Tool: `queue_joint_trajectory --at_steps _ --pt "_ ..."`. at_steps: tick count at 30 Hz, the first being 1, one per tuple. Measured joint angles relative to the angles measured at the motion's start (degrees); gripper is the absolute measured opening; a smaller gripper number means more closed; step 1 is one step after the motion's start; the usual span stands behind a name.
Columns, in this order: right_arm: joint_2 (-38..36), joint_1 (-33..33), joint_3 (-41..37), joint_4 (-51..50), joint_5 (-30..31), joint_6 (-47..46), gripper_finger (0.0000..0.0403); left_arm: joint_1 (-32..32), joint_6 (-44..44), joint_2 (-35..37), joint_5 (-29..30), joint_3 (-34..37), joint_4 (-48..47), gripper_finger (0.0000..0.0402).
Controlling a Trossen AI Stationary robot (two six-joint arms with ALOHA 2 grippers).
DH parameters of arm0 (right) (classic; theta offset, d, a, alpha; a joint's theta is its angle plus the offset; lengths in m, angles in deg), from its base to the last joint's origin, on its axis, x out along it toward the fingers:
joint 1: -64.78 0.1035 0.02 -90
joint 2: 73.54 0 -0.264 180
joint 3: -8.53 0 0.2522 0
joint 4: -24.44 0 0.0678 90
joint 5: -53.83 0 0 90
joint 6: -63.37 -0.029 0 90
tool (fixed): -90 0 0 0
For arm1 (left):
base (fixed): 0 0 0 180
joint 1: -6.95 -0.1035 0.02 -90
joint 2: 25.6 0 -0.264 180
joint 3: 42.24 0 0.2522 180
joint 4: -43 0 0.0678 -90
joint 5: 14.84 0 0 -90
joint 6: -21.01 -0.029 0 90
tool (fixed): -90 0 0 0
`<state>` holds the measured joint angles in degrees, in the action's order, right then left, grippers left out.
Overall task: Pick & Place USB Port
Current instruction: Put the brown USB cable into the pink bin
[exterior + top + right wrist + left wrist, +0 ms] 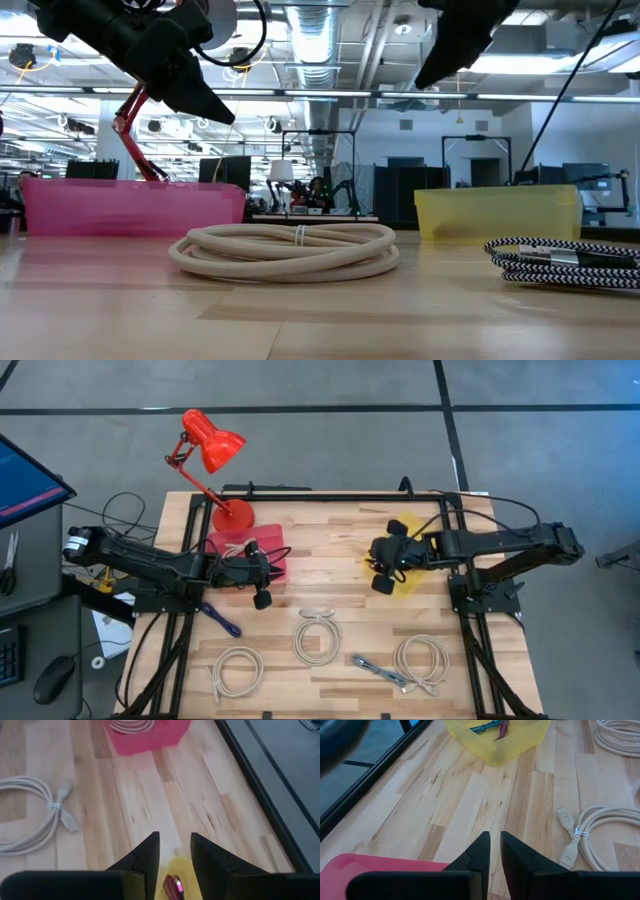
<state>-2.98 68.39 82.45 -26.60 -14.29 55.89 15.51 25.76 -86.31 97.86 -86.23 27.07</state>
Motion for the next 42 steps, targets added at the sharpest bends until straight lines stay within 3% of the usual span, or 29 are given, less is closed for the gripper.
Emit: queue_joint_trajectory --at_steps 12,22,31,37,42 --pt "0.0 0.3 0.0 2.2 1.1 0.5 0.0102 -0.3 -0.9 0.0 0.0 0.0 4.0 0.0043" --pt "-0.1 0.4 -1.7 2.7 10.2 1.2 0.0097 -0.2 -1.1 0.0 0.0 -0.1 8.7 0.0043" --pt "-6.2 0.4 -13.9 4.5 14.1 -2.5 0.0043 -0.2 -1.1 0.0 -0.6 -0.1 8.7 0.0043" --pt "-15.6 0.7 -24.9 17.5 14.0 -2.5 0.0018 -0.2 -1.1 -0.3 -6.1 0.0 8.7 0.0043" --pt "-23.6 1.8 -33.8 31.3 13.9 0.3 0.0009 1.1 -0.9 -2.4 -6.7 0.0 10.5 0.0043"
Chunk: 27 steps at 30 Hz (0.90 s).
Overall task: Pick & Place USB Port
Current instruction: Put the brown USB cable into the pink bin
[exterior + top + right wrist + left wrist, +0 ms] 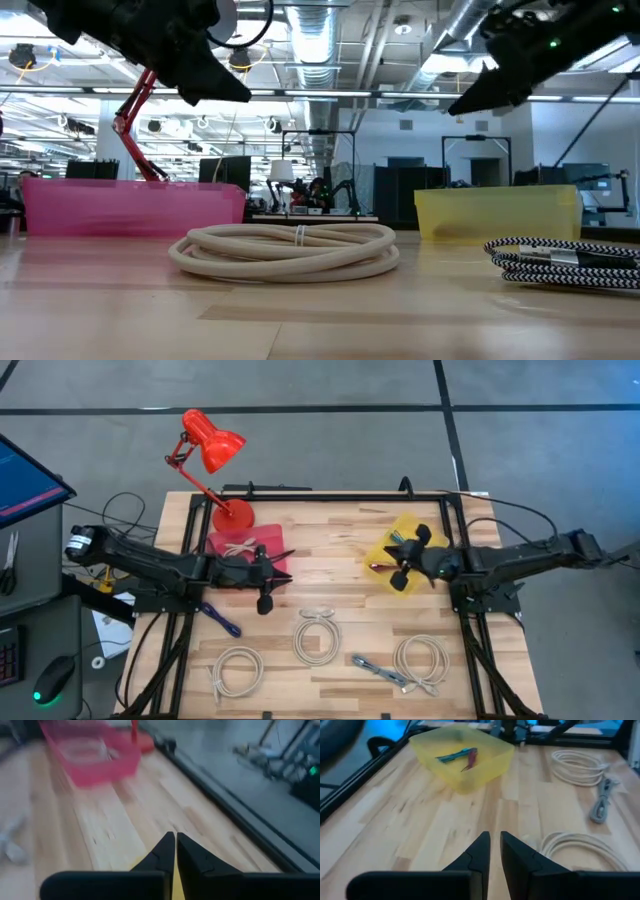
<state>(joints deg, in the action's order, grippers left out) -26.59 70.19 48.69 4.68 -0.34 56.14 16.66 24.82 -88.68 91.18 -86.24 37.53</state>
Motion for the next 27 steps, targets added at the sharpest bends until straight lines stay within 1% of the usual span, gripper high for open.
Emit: queue_joint_trajectory --at_steps 4,7,10,13,16,20,22,24,27 --pt "-6.2 1.0 -6.8 11.4 -1.4 3.0 0.0009 2.9 -0.1 -1.6 3.0 0.0 3.0 0.0034" --pt "-10.2 1.4 -11.1 17.5 -2.9 3.1 0.0009 5.8 -0.1 -1.6 9.0 0.0 2.9 0.0017" --pt "-13.0 1.4 -14.1 19.2 -3.7 3.0 0.0008 9.4 -0.1 -1.2 15.3 -1.6 0.7 0.0005" --pt "-14.6 1.3 -15.5 19.4 -3.8 2.8 0.0009 12.0 1.3 -1.5 17.6 -5.6 -3.2 0.0006" --pt "-15.3 1.2 -15.7 19.5 -3.8 2.7 0.0008 13.0 4.0 -3.3 18.9 -9.0 -7.3 0.0005" --pt "-15.3 1.2 -15.7 20.3 -3.8 2.7 0.0008 13.1 11.8 -7.0 19.1 -11.5 -9.8 0.0005" --pt "-15.3 1.2 -15.7 20.3 -3.8 2.7 0.0008 12.7 16.9 -8.8 17.8 -11.7 -10.0 0.0004" --pt "-15.3 1.2 -15.7 20.3 -3.8 3.0 0.0008 12.1 23.0 -9.8 14.6 -11.8 -10.0 0.0004" --pt "-15.3 1.2 -15.7 20.2 -3.8 3.4 0.0008 11.0 29.9 -11.2 6.7 -11.8 -10.0 0.0004"
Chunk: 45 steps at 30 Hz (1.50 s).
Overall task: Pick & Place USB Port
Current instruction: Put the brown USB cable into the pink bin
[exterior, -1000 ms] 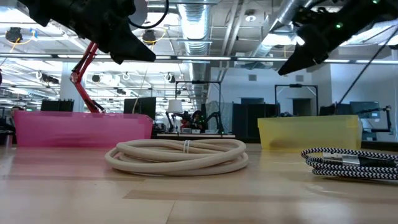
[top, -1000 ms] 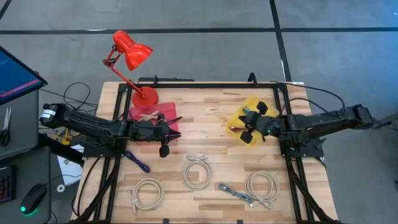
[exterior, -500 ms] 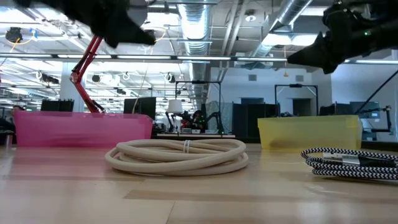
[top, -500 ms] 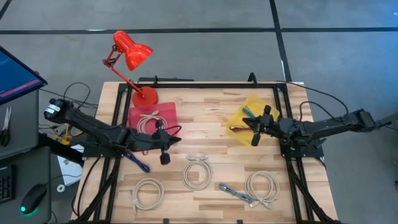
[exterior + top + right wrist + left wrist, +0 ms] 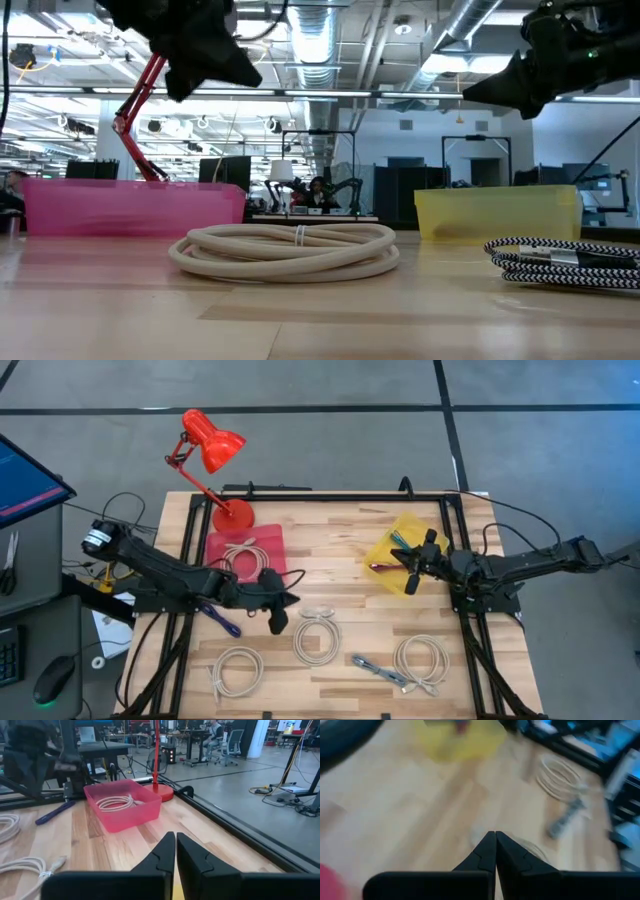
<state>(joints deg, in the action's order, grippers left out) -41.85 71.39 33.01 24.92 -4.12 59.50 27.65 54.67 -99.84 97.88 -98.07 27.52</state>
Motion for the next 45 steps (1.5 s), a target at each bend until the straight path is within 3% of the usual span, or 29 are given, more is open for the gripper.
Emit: queue_joint_trajectory --at_steps 4,12,21,40,45 --pt "0.0 0.0 0.0 -0.2 0.9 2.7 0.0008 -0.5 3.6 -2.5 -6.0 0.0 0.1 0.0017" --pt "0.1 0.0 0.0 -0.4 1.0 3.0 0.0008 -3.5 7.4 -8.8 -11.0 0.0 0.1 0.0103" --pt "0.1 0.0 0.0 -0.5 1.0 3.9 0.0008 -6.3 12.0 -16.4 -23.1 0.0 0.6 0.0167" --pt "0.1 0.0 0.0 -0.4 1.0 3.9 0.0008 -6.0 14.8 -25.4 -25.1 -0.1 8.4 0.0171" --pt "0.1 0.0 0.0 -0.5 1.0 3.9 0.0008 -6.0 14.7 -25.6 -24.9 -0.1 9.0 0.0138"
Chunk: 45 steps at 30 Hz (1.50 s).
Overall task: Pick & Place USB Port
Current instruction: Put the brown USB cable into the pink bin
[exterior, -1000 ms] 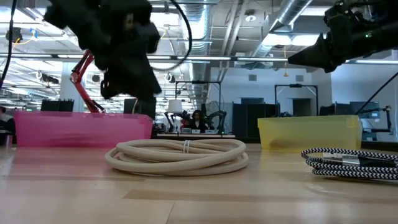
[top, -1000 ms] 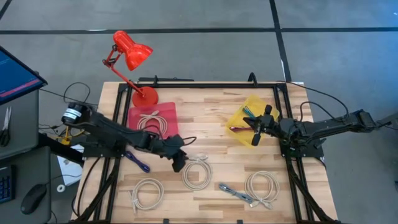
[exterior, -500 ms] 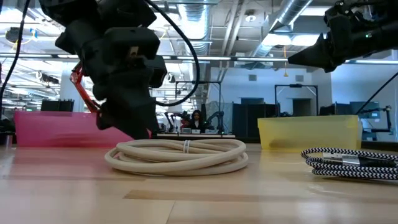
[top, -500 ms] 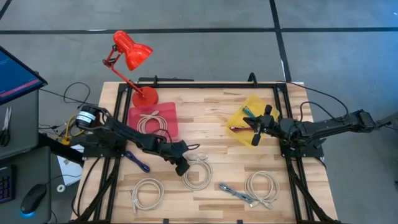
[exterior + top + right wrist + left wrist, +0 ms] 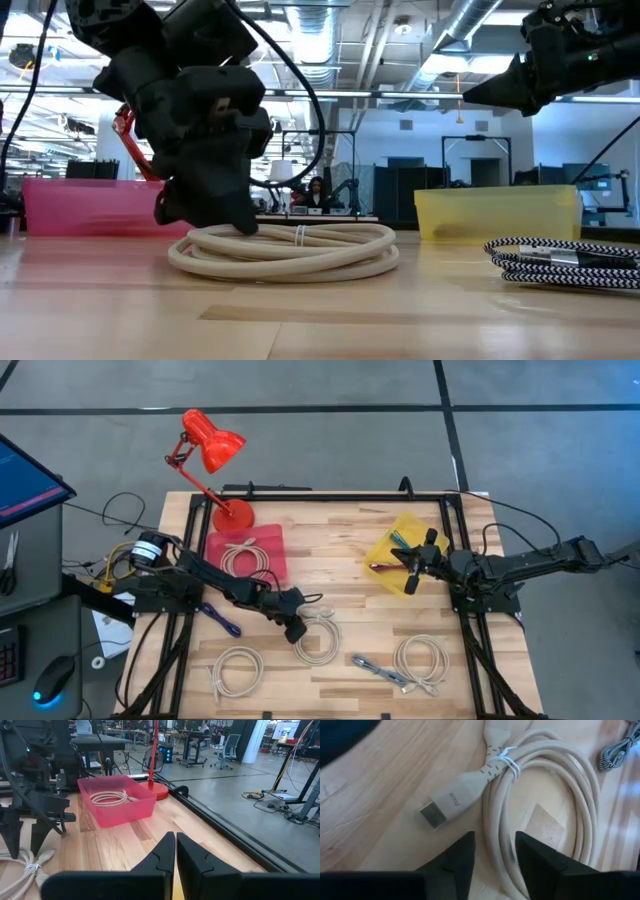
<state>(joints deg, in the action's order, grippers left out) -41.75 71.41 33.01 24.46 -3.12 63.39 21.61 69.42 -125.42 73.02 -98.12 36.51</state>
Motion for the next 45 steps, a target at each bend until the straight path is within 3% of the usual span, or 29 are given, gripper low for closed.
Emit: queue_joint_trajectory --at_steps 7,16,21,27,33,41,45 --pt "0.0 0.0 0.0 0.0 0.0 0.0 0.0008 0.0 -0.1 -0.1 -0.1 0.0 0.4 0.0019" --pt "0.0 0.0 0.0 0.0 0.0 0.0 0.0008 -0.7 -7.1 3.7 3.3 0.1 -0.9 0.0016" --pt "0.0 0.0 0.0 0.0 0.0 0.0 0.0008 -2.4 -12.1 11.8 10.8 0.1 -8.6 0.0016" --pt "0.0 0.0 0.0 0.0 0.0 0.0 0.0008 -3.9 -15.4 23.6 25.3 0.1 -22.5 0.0016" --pt "0.0 0.0 0.0 0.0 0.0 0.0 0.0008 -5.7 -19.1 33.1 37.2 0.1 -29.1 0.0016" --pt "0.0 0.0 0.0 0.0 0.0 0.0 0.0008 -9.6 -20.8 39.0 50.5 0.1 -38.7 0.0016" --pt "0.0 0.0 0.0 0.0 0.0 0.0 0.0008 -12.5 -19.2 39.2 53.6 1.3 -42.3 0.0016"
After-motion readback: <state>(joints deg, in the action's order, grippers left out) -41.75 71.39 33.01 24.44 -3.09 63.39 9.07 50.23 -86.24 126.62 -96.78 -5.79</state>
